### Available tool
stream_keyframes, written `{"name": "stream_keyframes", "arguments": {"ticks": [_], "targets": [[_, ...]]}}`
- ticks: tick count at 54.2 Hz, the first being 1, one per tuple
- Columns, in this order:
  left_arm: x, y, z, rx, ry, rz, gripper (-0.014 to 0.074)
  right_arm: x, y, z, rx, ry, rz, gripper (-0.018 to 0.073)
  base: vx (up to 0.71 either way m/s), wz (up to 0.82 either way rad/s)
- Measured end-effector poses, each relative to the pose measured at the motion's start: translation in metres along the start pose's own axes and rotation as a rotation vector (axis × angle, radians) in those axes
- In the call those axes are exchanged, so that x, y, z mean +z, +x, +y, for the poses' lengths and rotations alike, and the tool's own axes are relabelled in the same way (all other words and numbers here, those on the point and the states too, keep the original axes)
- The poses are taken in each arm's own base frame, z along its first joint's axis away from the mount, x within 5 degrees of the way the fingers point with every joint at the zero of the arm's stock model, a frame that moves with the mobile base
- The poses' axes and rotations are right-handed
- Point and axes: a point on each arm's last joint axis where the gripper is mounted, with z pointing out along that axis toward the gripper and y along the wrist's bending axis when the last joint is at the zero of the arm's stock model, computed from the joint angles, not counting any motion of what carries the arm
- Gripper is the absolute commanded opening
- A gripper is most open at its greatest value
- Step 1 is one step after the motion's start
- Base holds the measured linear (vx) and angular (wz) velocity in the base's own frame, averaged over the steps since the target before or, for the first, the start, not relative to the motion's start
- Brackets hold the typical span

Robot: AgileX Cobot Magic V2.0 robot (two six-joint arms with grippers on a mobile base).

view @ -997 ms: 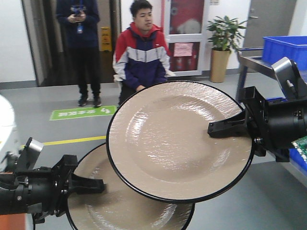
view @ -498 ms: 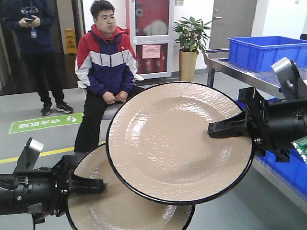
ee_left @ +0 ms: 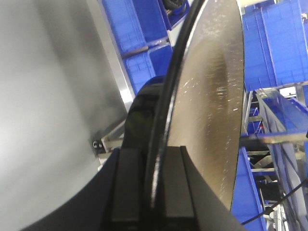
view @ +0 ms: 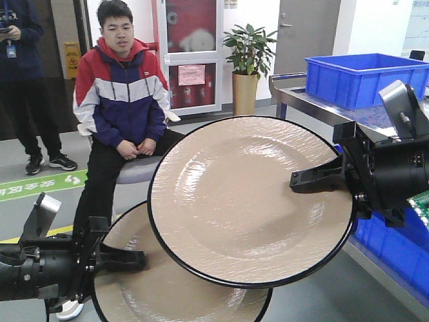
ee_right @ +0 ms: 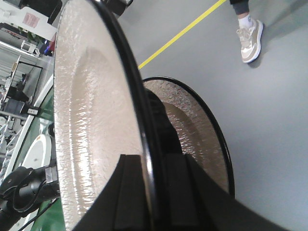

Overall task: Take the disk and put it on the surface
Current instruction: 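Hold both plates while the base drives to the steel counter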

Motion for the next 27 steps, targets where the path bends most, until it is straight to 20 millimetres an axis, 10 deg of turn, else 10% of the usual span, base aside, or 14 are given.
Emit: {"name": "stream_keyframes", "arguments": {"ticks": [27], "targets": [[0.0,0.0,0.0,0.0,0.0,0.0,0.0001,0.0,0.0,0.0001,0.0,-0.001,0.0,-0.0005,0.41,-0.04]]}}
